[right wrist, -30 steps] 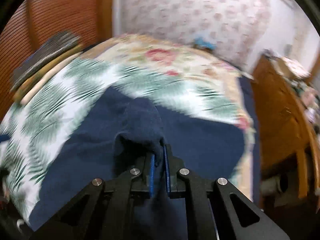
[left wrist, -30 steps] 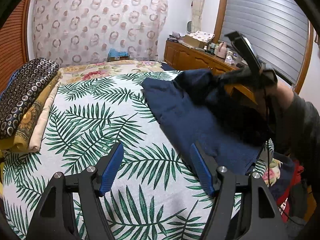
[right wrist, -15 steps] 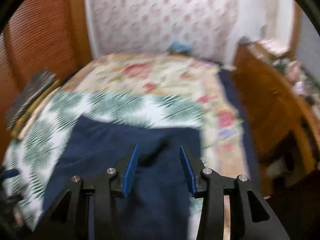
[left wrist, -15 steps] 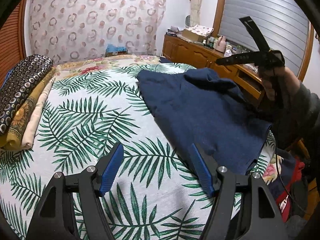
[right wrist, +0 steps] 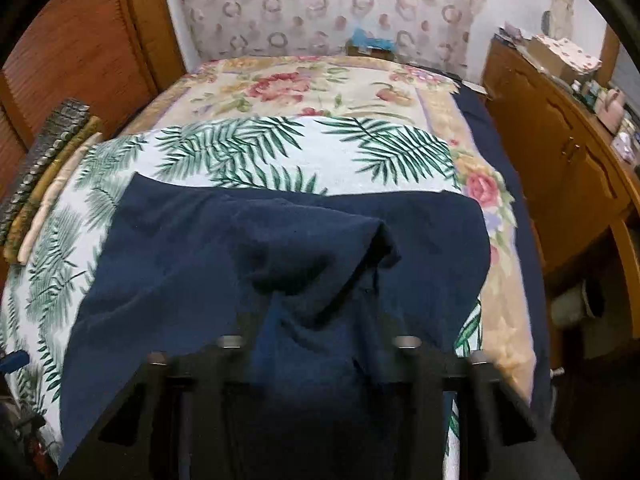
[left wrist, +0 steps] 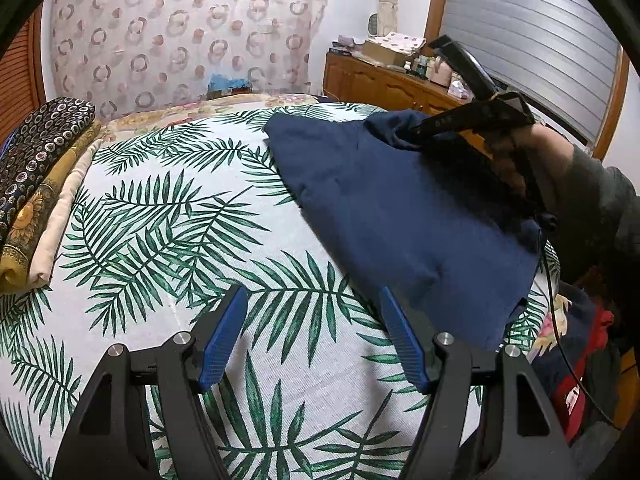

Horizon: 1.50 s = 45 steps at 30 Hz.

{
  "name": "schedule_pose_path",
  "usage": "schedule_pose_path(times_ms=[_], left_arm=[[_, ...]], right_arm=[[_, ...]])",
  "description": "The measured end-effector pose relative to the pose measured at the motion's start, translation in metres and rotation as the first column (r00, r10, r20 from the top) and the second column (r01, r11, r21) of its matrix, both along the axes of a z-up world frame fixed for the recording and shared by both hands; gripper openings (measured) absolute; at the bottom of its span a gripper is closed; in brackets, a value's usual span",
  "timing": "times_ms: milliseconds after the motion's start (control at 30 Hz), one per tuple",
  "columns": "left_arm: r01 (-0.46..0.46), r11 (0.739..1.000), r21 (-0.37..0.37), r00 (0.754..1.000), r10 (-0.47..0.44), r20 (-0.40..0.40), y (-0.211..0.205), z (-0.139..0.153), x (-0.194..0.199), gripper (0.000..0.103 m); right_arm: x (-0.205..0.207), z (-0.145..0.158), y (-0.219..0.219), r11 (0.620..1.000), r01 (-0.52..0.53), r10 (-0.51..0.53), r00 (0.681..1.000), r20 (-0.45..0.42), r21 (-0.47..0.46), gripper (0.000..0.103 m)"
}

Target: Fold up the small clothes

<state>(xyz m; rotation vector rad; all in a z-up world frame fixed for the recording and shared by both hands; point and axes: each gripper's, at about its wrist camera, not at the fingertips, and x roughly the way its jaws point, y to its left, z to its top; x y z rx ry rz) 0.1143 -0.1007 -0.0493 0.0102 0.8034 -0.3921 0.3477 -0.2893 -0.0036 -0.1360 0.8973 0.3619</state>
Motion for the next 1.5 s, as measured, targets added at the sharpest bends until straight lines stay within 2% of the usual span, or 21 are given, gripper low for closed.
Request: schedule_pose_path(times_ms=[67,133,200,267,333,367,400,567,767,867,1000,1100,1167,1233,1300,1400,1500], left_arm=[[0.0,1.0,0.001,1.0,0.0,-0.001,0.0,-0.001,0.0,0.07],[-0.003,1.0,-0.003,1.0,0.003,-0.002,0.0,-0.001,0.0,0.07],[-0.006,1.0,-0.007,1.0,0.005,-0.004,0.0,-0.002,0.0,0.07],[-0.005,1.0,-0.008,1.0,0.005,-0.003,0.0,-0.001,0.001,0.07],[0.0,1.0,-0.005,1.0,0.0,-0.002,-0.002,-0.001,0.0,0.07],[0.002,1.0,-0.002,1.0,-0.002,-0.002,-0.003,-0.001,-0.001,0.07],[0.004,1.0,0.002,1.0,-0.004,-0.002,-0.004,-0.001,-0.001,0.07],[0.012,1.0,0.006,1.0,-0.012,-0.004,-0.007,-0.001,-0.002,0.07],[0.037,0.999,0.004,0.999,-0.037,0.001,-0.015,0.001,-0.007,0.07],[0.052,0.999,0.004,0.999,-0.052,0.002,-0.021,0.003,-0.01,0.07],[0.076,0.997,0.004,0.997,-0.076,-0.014,-0.028,0.003,-0.014,0.07],[0.092,0.996,0.018,0.996,-0.091,-0.018,-0.035,0.001,-0.018,0.07],[0.102,0.995,0.012,0.994,-0.102,-0.027,-0.038,0.0,-0.02,0.07],[0.115,0.993,0.002,0.993,-0.115,-0.039,-0.041,-0.001,-0.021,0.07],[0.124,0.992,0.0,0.991,-0.124,-0.045,-0.043,-0.003,-0.023,0.07],[0.145,0.989,0.002,0.988,-0.145,-0.054,-0.048,-0.004,-0.028,0.07],[0.16,0.987,0.002,0.985,-0.159,-0.062,-0.05,-0.006,-0.034,0.07]], right_arm=[[-0.019,0.009,-0.005,1.0,-0.012,0.011,0.999,0.043,0.016,0.005],[-0.031,0.025,-0.021,0.998,0.019,-0.027,0.992,0.122,0.064,0.005],[-0.034,0.039,-0.041,0.989,0.088,-0.106,0.982,0.158,0.117,0.006],[-0.036,0.05,-0.057,0.976,0.193,-0.211,0.954,0.213,0.102,0.007],[-0.034,0.054,-0.062,0.964,0.262,-0.266,0.926,0.268,0.054,0.021],[-0.03,0.053,-0.063,0.966,0.256,-0.258,0.932,0.255,0.043,0.041],[-0.026,0.051,-0.064,0.971,0.237,-0.24,0.945,0.223,0.039,0.05],[-0.043,0.057,-0.074,0.988,0.145,-0.152,0.975,0.162,0.053,0.05],[-0.123,0.044,-0.074,1.0,0.004,-0.007,0.99,0.143,0.019,0.05],[-0.154,0.029,-0.08,1.0,-0.012,0.009,0.993,0.115,0.022,0.05],[-0.179,0.003,-0.093,0.998,0.025,-0.028,0.997,0.066,0.053,0.05],[-0.189,-0.002,-0.102,0.995,0.052,-0.057,0.997,0.056,0.09,0.05],[-0.196,0.009,-0.107,0.992,0.053,-0.06,0.997,0.056,0.113,0.05],[-0.202,0.01,-0.106,0.991,0.033,-0.041,0.997,0.059,0.127,0.031],[-0.205,0.011,-0.102,0.992,0.008,-0.017,0.998,0.066,0.128,0.007],[-0.223,0.017,-0.109,0.993,-0.003,-0.011,0.992,0.128,0.114,0.006],[-0.237,0.021,-0.125,0.993,0.042,-0.062,0.982,0.181,0.115,0.005]])
